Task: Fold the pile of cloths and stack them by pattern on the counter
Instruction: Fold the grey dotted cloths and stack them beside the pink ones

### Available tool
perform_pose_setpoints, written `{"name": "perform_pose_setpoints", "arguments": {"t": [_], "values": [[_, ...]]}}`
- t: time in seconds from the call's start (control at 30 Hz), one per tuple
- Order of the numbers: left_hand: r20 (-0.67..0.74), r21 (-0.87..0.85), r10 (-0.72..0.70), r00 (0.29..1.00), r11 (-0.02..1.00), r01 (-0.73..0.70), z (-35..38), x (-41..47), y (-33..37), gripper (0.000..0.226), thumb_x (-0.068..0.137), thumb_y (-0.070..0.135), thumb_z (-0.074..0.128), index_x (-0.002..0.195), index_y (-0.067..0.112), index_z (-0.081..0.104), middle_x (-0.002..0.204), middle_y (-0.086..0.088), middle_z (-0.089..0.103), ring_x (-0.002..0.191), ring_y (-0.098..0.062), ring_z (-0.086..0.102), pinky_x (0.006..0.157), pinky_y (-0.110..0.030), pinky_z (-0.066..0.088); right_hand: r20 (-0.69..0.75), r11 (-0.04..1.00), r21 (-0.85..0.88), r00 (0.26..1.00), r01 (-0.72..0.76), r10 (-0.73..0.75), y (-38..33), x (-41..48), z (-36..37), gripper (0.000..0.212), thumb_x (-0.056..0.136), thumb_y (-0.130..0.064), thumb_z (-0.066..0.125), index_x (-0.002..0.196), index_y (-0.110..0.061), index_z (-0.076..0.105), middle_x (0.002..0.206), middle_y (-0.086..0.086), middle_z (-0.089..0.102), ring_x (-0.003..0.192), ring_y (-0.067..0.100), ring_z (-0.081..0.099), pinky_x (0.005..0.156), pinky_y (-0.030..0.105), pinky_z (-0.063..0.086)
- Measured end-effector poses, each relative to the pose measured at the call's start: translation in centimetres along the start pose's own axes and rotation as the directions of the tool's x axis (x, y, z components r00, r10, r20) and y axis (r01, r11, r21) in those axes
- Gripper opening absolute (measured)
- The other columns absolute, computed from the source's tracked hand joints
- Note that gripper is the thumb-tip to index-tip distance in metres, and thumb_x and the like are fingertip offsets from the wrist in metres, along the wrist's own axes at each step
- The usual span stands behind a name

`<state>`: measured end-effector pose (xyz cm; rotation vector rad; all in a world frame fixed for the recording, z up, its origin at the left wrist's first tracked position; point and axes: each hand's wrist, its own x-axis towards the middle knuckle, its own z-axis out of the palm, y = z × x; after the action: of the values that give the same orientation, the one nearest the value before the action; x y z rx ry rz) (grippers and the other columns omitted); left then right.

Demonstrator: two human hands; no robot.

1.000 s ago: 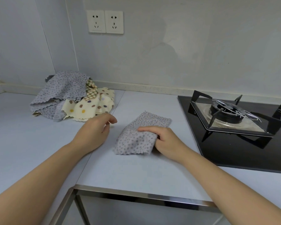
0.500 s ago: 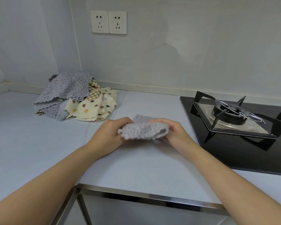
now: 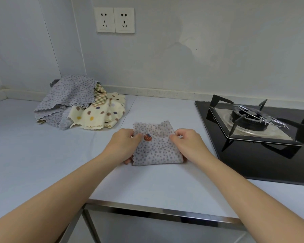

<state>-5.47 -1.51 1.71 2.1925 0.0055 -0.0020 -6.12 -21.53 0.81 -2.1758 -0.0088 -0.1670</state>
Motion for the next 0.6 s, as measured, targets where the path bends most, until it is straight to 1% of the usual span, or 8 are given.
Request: {"name": "perform_pose_setpoints", "arguments": {"t": [0.13, 0.2, 0.27, 0.33, 0.4, 0.47, 0.57, 0.6], "values": [[-0.076, 0.107, 0.079, 0.994, 0.992, -0.070, 0.4, 0.0, -0.1, 0.027, 0.098, 0.026, 0.045, 0.076, 0.013, 0.051, 0.062, -0.002, 0.048, 0.045, -0.017, 0.046, 0.045, -0.027, 0.041, -0.015, 0.988, -0.152, 1.000, 0.002, -0.004, 0.3, 0.0, 0.2, 0.006, 0.087, -0.032, 0.057, 0.083, -0.027, 0.056, 0.068, -0.003, 0.063, 0.068, 0.022, 0.062, 0.066, 0.038, 0.051], [-0.091, 0.168, 0.104, 0.990, 0.982, -0.088, 0.7, -0.1, 0.0, 0.017, 0.097, 0.028, 0.048, 0.103, 0.015, 0.059, 0.072, 0.001, 0.056, 0.059, -0.014, 0.053, 0.056, -0.028, 0.045, -0.019, 0.965, -0.261, 1.000, -0.003, -0.002, 0.2, -0.1, 0.2, 0.013, 0.086, -0.034, 0.057, 0.096, -0.029, 0.050, 0.070, -0.005, 0.060, 0.069, 0.020, 0.060, 0.060, 0.034, 0.045], [-0.130, 0.273, 0.155, 0.979, 0.955, -0.115, 0.8, -0.6, 0.0, 0.033, 0.095, 0.031, 0.053, 0.126, 0.020, 0.048, 0.079, 0.001, 0.061, 0.070, -0.016, 0.059, 0.062, -0.032, 0.049, -0.032, 0.926, -0.378, 0.999, 0.008, -0.022, -0.1, -0.3, 0.2, 0.026, 0.086, -0.036, 0.057, 0.107, -0.030, 0.043, 0.071, -0.005, 0.059, 0.072, 0.019, 0.059, 0.055, 0.031, 0.037], [-0.199, 0.494, 0.327, 0.924, 0.847, -0.194, 0.8, -1.2, -0.1, 0.044, 0.093, 0.033, 0.056, 0.132, 0.022, 0.038, 0.086, 0.003, 0.062, 0.074, -0.021, 0.060, 0.061, -0.035, 0.048, -0.061, 0.885, -0.466, 0.997, 0.018, -0.053, -0.2, -0.5, -0.1, 0.032, 0.088, -0.036, 0.056, 0.113, -0.030, 0.037, 0.075, -0.005, 0.060, 0.076, 0.020, 0.059, 0.057, 0.031, 0.038], [-0.234, 0.568, 0.513, 0.826, 0.761, -0.312, 0.6, -1.5, -0.1, 0.037, 0.092, 0.032, 0.059, 0.125, 0.021, 0.045, 0.094, 0.008, 0.056, 0.075, -0.018, 0.057, 0.059, -0.033, 0.045, -0.096, 0.874, -0.480, 0.985, 0.077, -0.140, -0.2, -0.4, -0.5, 0.028, 0.091, -0.028, 0.054, 0.115, -0.028, 0.041, 0.085, -0.006, 0.060, 0.080, 0.019, 0.058, 0.063, 0.032, 0.042], [-0.145, 0.493, 0.617, 0.774, 0.723, -0.484, 0.7, -1.7, 0.2, 0.023, 0.091, 0.035, 0.059, 0.109, 0.022, 0.056, 0.092, 0.011, 0.054, 0.078, -0.012, 0.054, 0.063, -0.029, 0.042, -0.083, 0.885, -0.423, 0.964, 0.196, -0.254, 0.0, -0.2, -0.9, 0.027, 0.090, -0.011, 0.050, 0.114, -0.024, 0.052, 0.098, -0.006, 0.058, 0.088, 0.017, 0.056, 0.072, 0.033, 0.044], [0.226, 0.465, 0.695, 0.683, 0.539, -0.702, 1.6, -1.0, -0.4, 0.018, 0.091, 0.029, 0.060, 0.106, 0.022, 0.067, 0.102, 0.007, 0.063, 0.093, -0.015, 0.059, 0.074, -0.027, 0.039, 0.053, 0.852, -0.410, 0.941, 0.325, -0.334, 0.6, 0.5, -1.2, 0.051, 0.082, 0.011, 0.041, 0.115, -0.021, 0.064, 0.125, -0.003, 0.056, 0.116, 0.018, 0.050, 0.099, 0.039, 0.039], [0.278, 0.474, 0.687, 0.671, 0.510, -0.718, 1.5, -0.7, -0.8, 0.019, 0.090, 0.020, 0.061, 0.107, 0.022, 0.068, 0.107, 0.006, 0.065, 0.097, -0.017, 0.060, 0.077, -0.030, 0.042, 0.093, 0.835, -0.441, 0.942, 0.329, -0.322, 0.8, 0.7, -1.3, 0.057, 0.079, 0.014, 0.040, 0.114, -0.022, 0.066, 0.129, -0.004, 0.056, 0.121, 0.019, 0.047, 0.103, 0.041, 0.036]]}}
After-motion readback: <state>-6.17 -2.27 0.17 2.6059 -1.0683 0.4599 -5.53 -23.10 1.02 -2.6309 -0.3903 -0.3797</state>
